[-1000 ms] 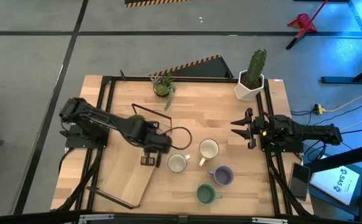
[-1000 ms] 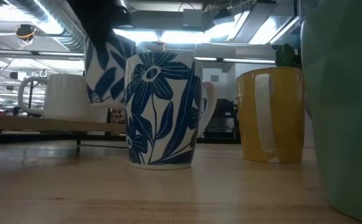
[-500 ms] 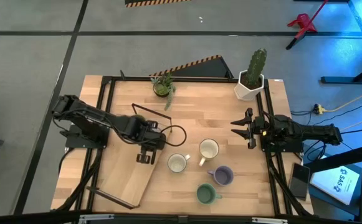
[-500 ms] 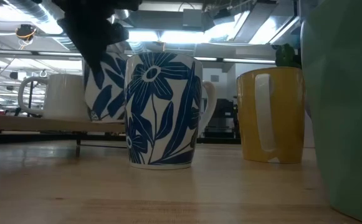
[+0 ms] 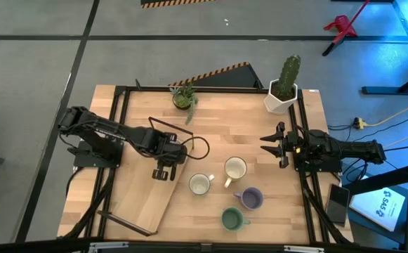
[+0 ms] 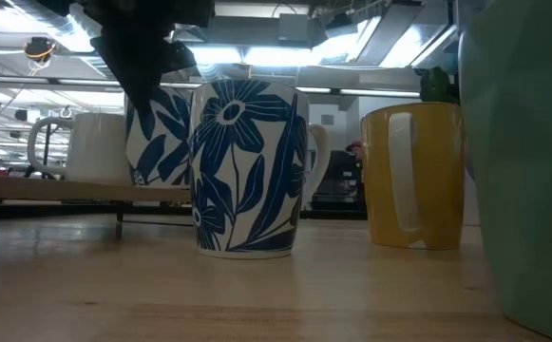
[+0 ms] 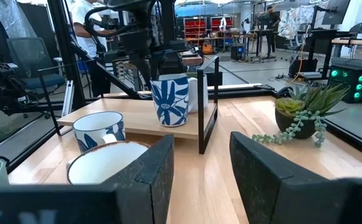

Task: Place coffee mugs
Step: Put the top blue patterned mug on the shelf, then put the yellow and white mug on the shelf

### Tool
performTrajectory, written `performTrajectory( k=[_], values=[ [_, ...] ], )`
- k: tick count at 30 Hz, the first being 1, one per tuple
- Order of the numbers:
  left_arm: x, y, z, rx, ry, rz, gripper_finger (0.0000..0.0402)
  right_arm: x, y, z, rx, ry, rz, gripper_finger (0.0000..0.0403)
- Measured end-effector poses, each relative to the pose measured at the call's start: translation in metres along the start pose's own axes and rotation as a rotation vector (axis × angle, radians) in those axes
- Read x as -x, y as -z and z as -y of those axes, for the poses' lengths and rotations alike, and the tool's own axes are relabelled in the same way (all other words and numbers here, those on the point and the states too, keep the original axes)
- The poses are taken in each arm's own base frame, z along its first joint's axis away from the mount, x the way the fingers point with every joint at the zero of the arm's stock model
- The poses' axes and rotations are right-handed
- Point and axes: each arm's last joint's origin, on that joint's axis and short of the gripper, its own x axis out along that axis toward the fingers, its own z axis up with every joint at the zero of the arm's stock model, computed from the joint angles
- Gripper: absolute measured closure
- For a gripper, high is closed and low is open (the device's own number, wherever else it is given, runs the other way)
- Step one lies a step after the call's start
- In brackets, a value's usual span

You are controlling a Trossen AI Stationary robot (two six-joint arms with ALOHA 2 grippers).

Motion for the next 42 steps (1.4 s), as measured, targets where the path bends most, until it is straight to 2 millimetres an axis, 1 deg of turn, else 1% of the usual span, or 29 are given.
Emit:
performTrajectory(
  k=[3, 9, 15, 17, 20, 25, 29, 31, 34, 37, 39, 40, 42],
  values=[
    [0.000, 0.000, 0.000, 0.004, -0.003, 0.000, 0.0375, 0.000, 0.000, 0.000, 0.000, 0.000, 0.000, 0.0260],
    [-0.002, 0.000, -0.002, 0.020, -0.057, -0.004, 0.0327, 0.000, 0.000, 0.000, 0.000, 0.000, 0.000, 0.0260],
    [-0.001, -0.001, -0.001, 0.064, -0.039, 0.012, 0.0293, 0.000, 0.000, 0.000, 0.000, 0.000, 0.000, 0.0260],
    [0.002, -0.003, 0.001, 0.076, -0.031, 0.020, 0.0285, 0.000, 0.000, 0.000, 0.000, 0.000, 0.000, 0.0260],
    [0.010, -0.006, 0.003, 0.087, -0.032, 0.033, 0.0276, 0.000, 0.000, 0.000, 0.002, 0.000, 0.000, 0.0260],
    [0.030, -0.012, 0.001, 0.113, -0.064, 0.055, 0.0270, 0.000, 0.000, 0.000, 0.008, 0.000, 0.000, 0.0260],
    [0.054, -0.017, -0.001, 0.154, -0.064, 0.091, 0.0270, 0.000, 0.000, 0.000, 0.008, 0.000, 0.000, 0.0260],
    [0.069, -0.023, -0.003, 0.174, -0.057, 0.139, 0.0270, 0.000, 0.000, 0.000, 0.008, 0.000, 0.000, 0.0260],
    [0.094, -0.036, -0.006, 0.182, -0.065, 0.296, 0.0270, 0.000, 0.000, 0.000, 0.009, 0.000, 0.000, 0.0260],
    [0.108, -0.053, -0.007, 0.132, -0.107, 0.479, 0.0270, 0.000, 0.000, 0.000, 0.009, 0.000, 0.000, 0.0260],
    [0.107, -0.066, -0.010, 0.077, -0.117, 0.561, 0.0270, 0.000, 0.000, 0.000, 0.009, 0.000, 0.000, 0.0260],
    [0.102, -0.072, -0.011, 0.047, -0.112, 0.572, 0.0270, 0.000, 0.000, 0.000, 0.009, 0.000, 0.000, 0.0260],
    [0.086, -0.083, -0.014, -0.009, -0.092, 0.560, 0.0270, 0.000, 0.000, 0.000, 0.009, 0.000, 0.000, 0.0260]
  ],
)
